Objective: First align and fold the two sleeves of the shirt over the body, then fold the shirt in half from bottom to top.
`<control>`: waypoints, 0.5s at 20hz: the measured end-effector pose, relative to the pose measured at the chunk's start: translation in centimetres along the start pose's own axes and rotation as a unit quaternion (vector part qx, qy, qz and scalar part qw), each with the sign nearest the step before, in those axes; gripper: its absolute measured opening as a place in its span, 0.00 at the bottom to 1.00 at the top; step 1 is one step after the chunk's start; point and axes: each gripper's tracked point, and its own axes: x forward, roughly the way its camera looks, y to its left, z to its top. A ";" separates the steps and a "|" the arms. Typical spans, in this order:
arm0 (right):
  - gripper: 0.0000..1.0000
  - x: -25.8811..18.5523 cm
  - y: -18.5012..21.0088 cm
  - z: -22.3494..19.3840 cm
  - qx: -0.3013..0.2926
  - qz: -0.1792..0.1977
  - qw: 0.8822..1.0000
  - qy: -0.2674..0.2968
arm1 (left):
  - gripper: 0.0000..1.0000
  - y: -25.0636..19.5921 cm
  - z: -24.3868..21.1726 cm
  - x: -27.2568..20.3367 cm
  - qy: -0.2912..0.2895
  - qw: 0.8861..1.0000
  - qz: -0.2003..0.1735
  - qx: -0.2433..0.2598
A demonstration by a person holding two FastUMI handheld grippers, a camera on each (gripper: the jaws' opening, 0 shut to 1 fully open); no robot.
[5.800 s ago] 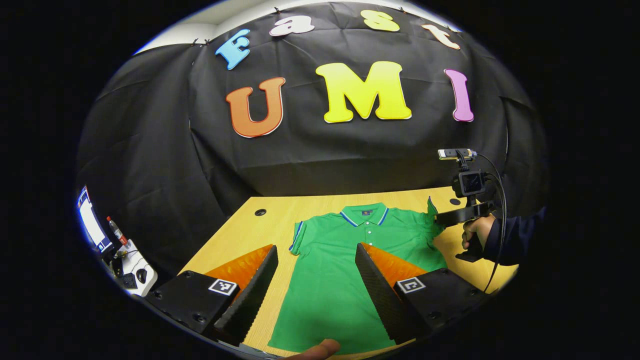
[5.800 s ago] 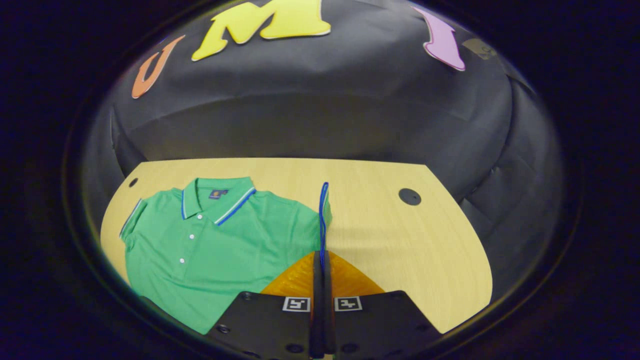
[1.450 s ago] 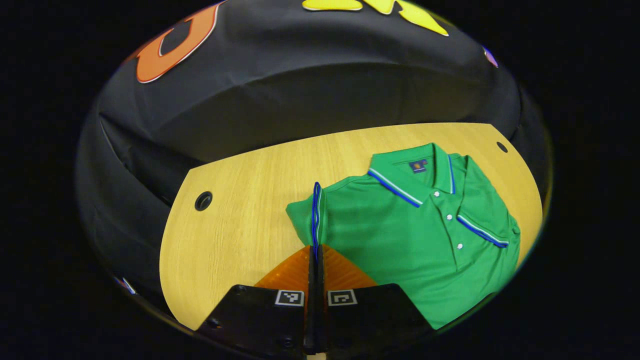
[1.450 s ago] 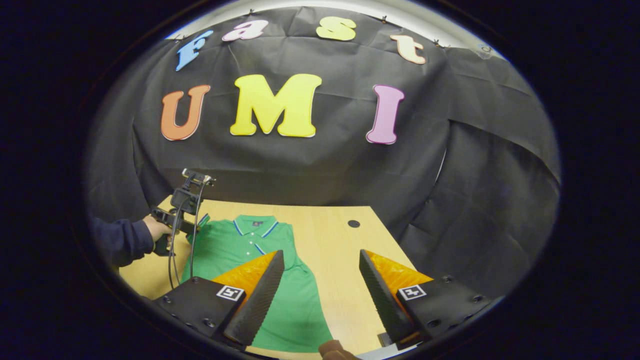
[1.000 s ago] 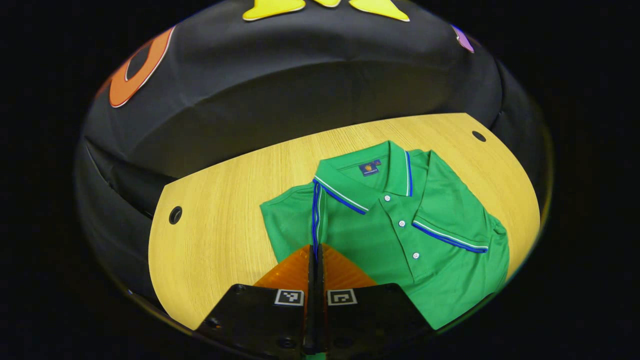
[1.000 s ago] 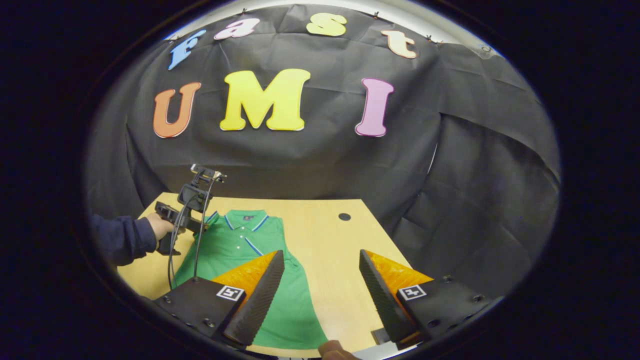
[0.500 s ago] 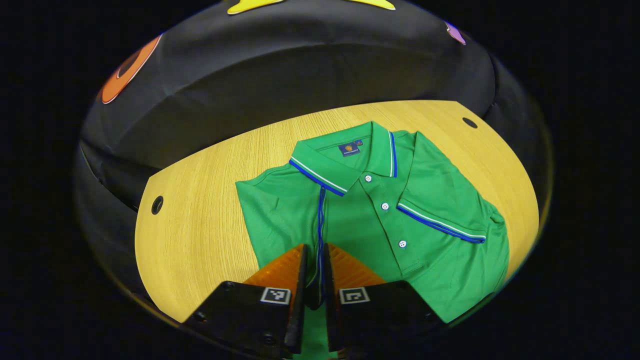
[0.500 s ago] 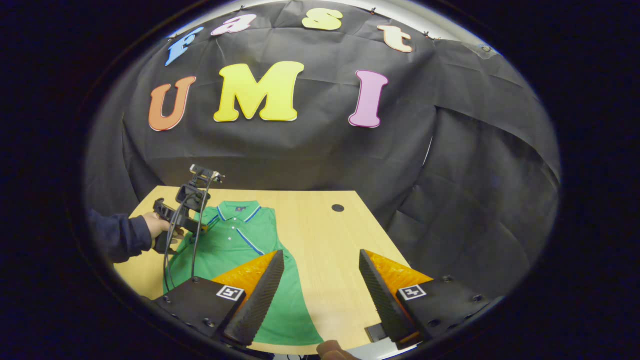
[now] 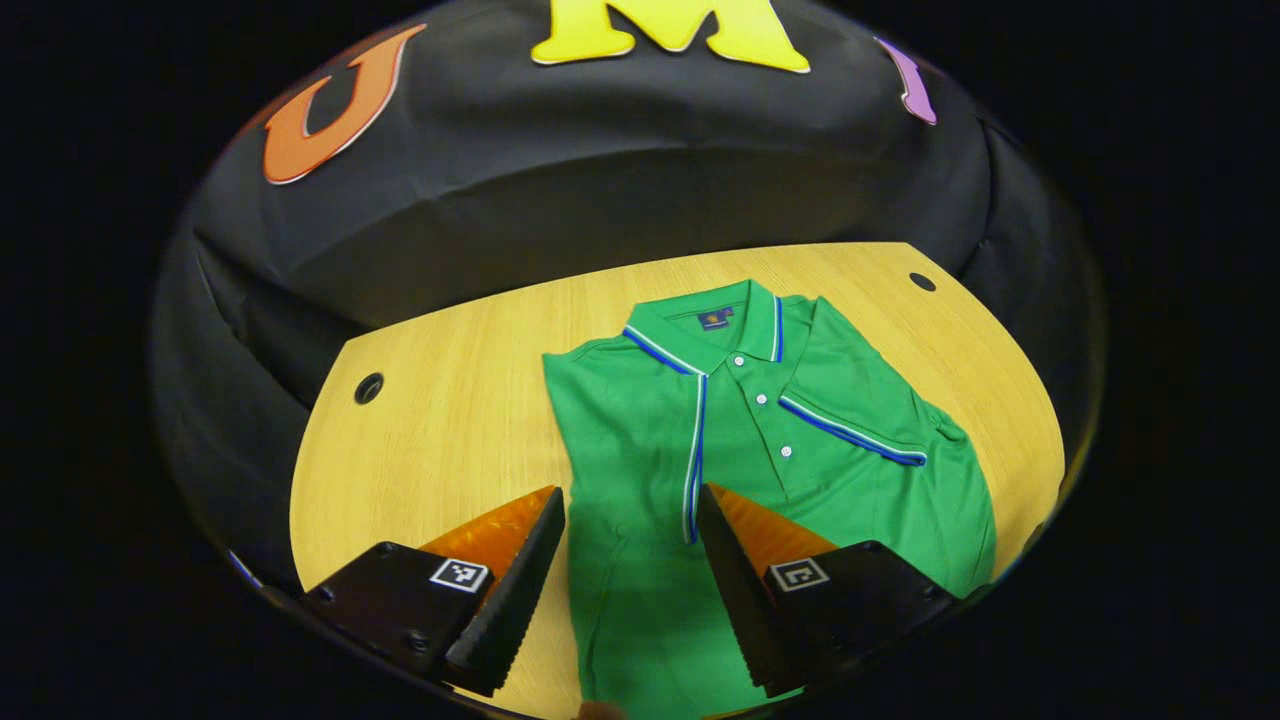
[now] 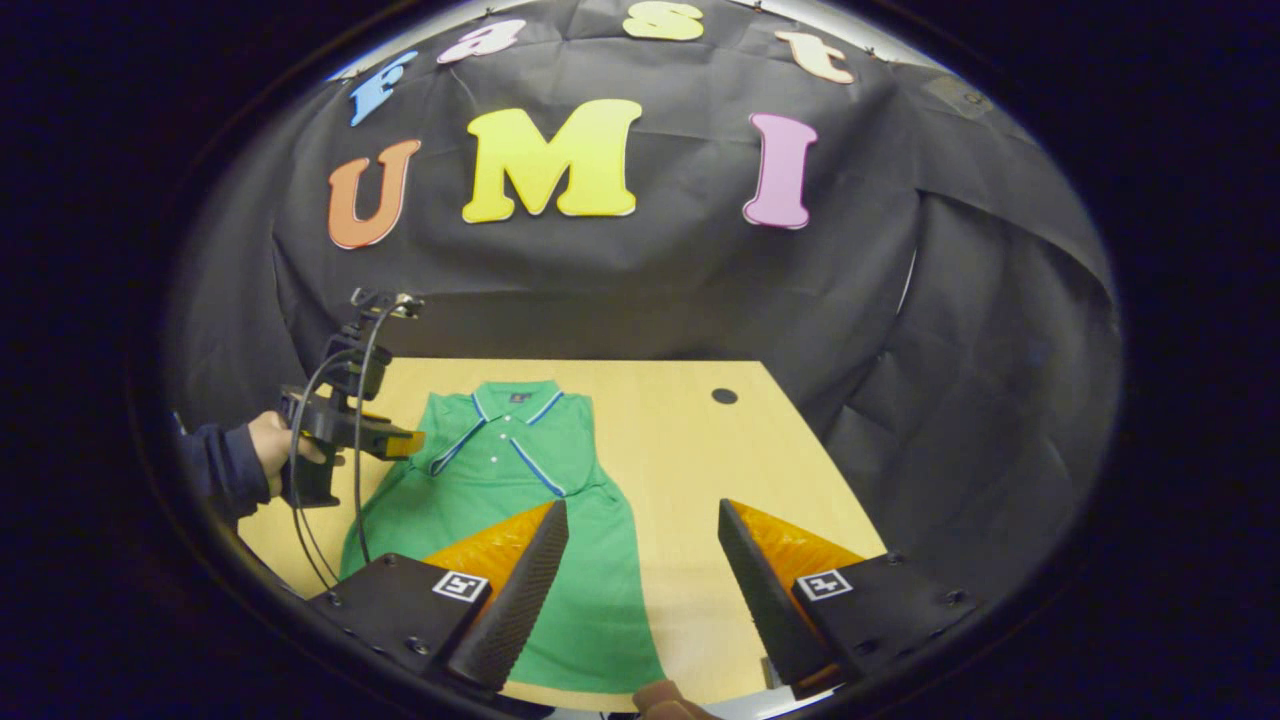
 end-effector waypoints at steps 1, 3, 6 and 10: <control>0.95 0.8 -0.1 -0.9 0.000 0.005 1.000 0.015 | 0.87 0.6 -0.9 -0.8 0.002 1.000 0.006 -0.016; 0.96 2.1 -0.2 -2.7 0.005 0.016 0.999 0.046 | 0.89 2.0 -3.0 -2.3 0.009 0.999 0.024 -0.045; 0.94 4.2 -0.5 -5.7 0.005 0.030 0.995 0.091 | 0.95 3.9 -7.5 -4.5 0.034 0.995 0.053 -0.080; 0.94 5.9 -1.2 -11.4 0.012 0.037 0.985 0.171 | 0.95 4.4 -14.9 -7.2 0.089 0.986 0.066 -0.125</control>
